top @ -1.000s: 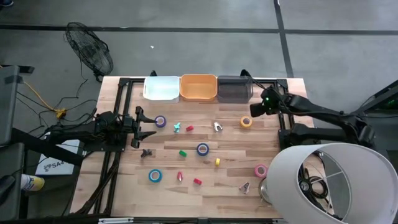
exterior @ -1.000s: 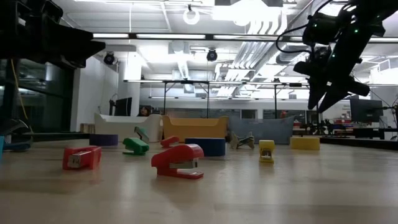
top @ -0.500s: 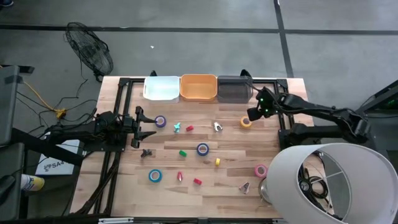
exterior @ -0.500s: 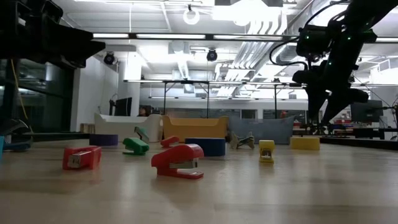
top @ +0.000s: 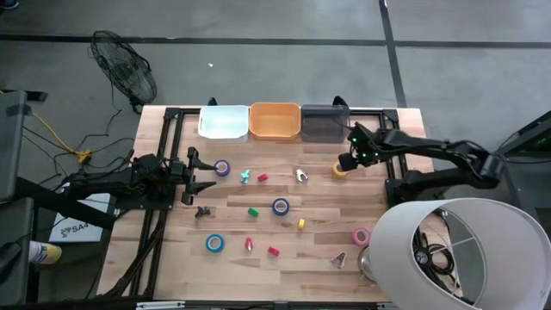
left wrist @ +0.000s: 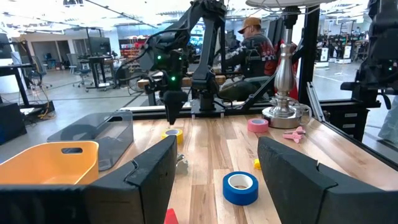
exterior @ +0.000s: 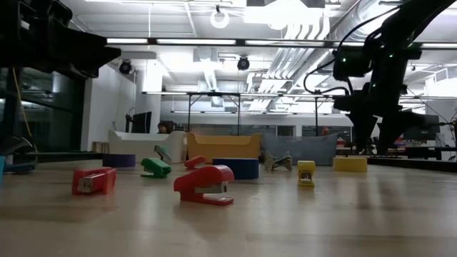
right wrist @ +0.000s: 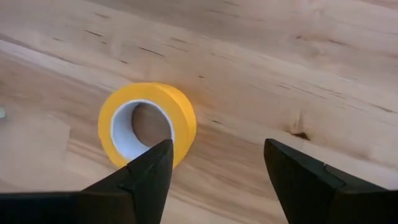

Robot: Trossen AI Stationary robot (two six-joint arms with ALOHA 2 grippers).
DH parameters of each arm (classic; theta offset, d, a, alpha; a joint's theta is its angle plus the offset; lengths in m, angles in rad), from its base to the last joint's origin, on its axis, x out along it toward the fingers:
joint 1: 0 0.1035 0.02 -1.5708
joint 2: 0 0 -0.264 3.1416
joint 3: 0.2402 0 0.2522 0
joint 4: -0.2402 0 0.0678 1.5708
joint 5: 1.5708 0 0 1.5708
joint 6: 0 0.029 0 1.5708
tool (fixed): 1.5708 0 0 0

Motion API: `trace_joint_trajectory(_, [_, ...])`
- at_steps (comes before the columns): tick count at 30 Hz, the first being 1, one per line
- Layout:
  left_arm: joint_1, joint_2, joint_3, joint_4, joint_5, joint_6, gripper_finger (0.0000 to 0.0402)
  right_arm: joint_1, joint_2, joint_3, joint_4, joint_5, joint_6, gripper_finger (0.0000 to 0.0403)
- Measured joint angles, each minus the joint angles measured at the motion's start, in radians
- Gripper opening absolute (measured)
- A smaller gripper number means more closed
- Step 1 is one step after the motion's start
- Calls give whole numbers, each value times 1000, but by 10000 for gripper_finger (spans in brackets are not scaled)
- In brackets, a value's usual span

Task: Pick and place Stapler, Stapler remover, tape
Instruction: Put the yellow tape into the gray bin

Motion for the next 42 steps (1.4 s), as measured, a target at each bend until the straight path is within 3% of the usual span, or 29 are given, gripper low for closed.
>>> trace_joint_trajectory(9, [0,0,0,0,0,0,221,0,70,0,55,0,-7,241])
trace_joint_trajectory(42, [0,0,0,0,0,0,221,1,71,-3,89,-5,7,240])
